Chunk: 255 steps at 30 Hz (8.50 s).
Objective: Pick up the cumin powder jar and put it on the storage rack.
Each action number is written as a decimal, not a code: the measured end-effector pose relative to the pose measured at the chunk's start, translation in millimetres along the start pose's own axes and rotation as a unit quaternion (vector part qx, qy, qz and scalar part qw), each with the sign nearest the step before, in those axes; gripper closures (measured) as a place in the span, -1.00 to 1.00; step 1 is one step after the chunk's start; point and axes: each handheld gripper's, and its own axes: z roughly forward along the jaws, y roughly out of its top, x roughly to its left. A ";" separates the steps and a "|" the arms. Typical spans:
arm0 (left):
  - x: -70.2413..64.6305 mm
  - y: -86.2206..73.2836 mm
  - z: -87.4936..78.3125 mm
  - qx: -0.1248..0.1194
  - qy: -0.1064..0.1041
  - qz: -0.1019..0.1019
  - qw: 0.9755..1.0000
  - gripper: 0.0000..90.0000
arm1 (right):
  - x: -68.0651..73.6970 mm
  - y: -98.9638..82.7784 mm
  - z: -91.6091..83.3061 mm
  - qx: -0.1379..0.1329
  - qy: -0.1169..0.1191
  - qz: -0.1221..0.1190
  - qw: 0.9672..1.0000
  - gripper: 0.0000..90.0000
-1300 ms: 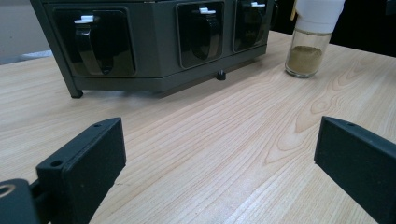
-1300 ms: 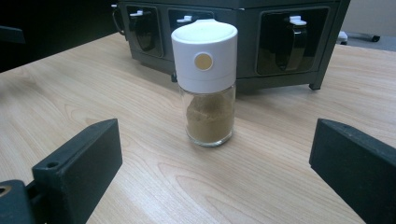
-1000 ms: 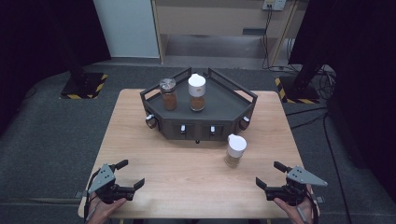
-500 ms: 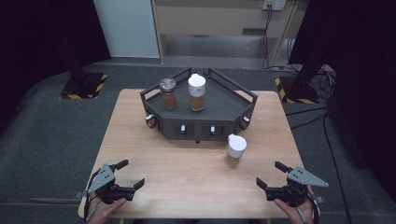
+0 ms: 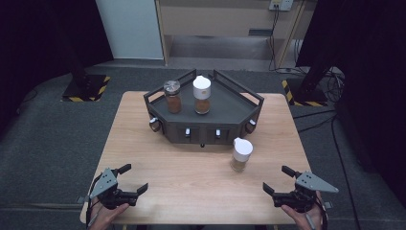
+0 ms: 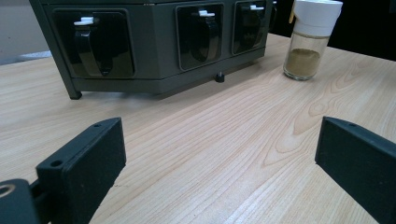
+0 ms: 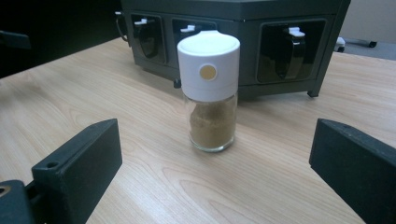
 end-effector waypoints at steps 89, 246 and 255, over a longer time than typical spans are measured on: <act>0.5 -0.7 -1.3 -0.002 0.002 -0.003 1.000 -0.99 | 1.4 69.6 135.5 0.091 -0.006 -0.027 0.995 -0.33; 2.1 -2.5 -1.2 -0.005 0.003 -0.011 1.000 -0.99 | 0.7 257.8 167.2 0.034 -0.067 -0.037 0.997 -0.85; 2.1 -1.9 -0.9 -0.004 0.003 -0.010 1.000 -0.99 | 10.6 238.5 135.4 0.012 -0.042 -0.052 0.998 -0.89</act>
